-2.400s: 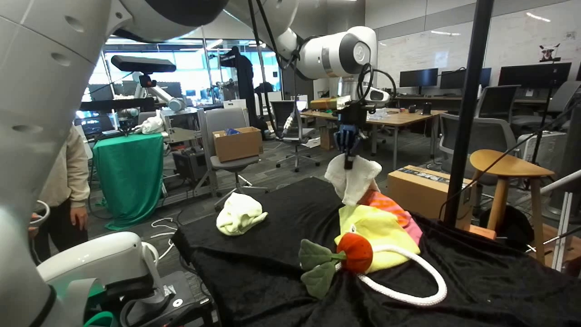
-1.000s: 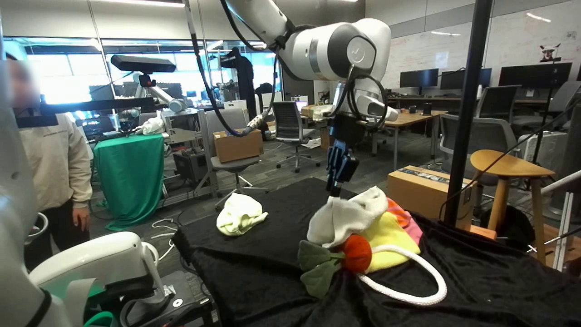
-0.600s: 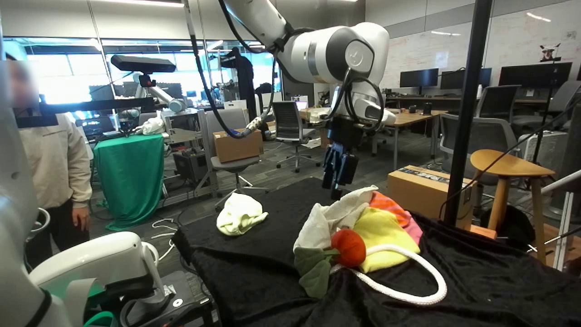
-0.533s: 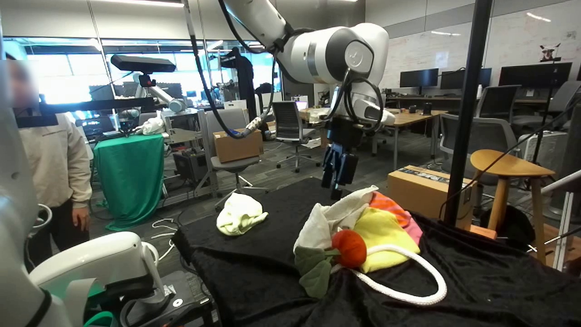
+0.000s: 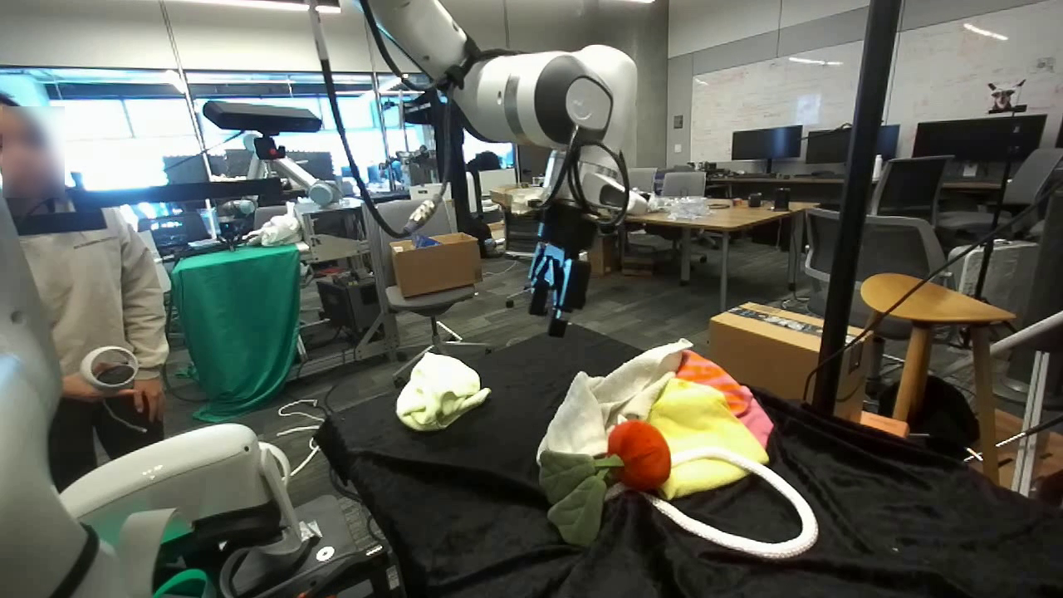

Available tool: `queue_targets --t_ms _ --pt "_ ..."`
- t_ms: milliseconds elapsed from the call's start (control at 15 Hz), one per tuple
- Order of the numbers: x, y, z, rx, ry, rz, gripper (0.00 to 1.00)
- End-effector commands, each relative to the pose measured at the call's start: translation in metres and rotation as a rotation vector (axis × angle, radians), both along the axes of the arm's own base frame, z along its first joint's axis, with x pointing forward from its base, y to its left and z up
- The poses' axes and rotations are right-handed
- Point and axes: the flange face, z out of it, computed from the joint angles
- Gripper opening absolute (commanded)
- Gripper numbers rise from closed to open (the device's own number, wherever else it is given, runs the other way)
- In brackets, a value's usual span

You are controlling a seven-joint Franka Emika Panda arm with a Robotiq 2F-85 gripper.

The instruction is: Pile the things on the table onto the pink shirt

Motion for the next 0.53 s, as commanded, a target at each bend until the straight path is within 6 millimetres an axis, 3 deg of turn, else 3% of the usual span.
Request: queue_targets --t_ms 0,200,467 --pt "-0.02 0.053 0.009 0.129 -0.025 0.148 1.0" --pt "-0.032 0.104 -0.007 0.222 0.015 0.287 1.0" --pt "-0.048 0.157 -0.027 0.278 0.061 0.409 1.0"
